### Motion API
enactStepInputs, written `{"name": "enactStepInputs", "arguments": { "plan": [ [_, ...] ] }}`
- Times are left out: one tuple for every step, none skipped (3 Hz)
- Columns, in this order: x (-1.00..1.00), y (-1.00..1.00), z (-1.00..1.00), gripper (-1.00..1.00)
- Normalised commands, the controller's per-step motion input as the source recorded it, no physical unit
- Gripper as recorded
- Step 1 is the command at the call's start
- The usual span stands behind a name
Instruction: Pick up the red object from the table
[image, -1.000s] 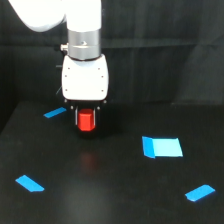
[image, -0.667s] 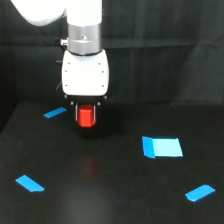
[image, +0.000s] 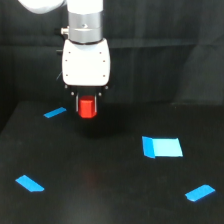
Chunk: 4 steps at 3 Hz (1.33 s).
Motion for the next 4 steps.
{"name": "enactStepInputs", "arguments": {
  "plan": [
    [-0.03, -0.06, 0.96, -1.0],
    [-0.04, 0.12, 0.77, -0.97],
    [0.13, -0.06, 0.56, -0.96],
    [0.06, 0.06, 0.4, -1.0]
  ]
}}
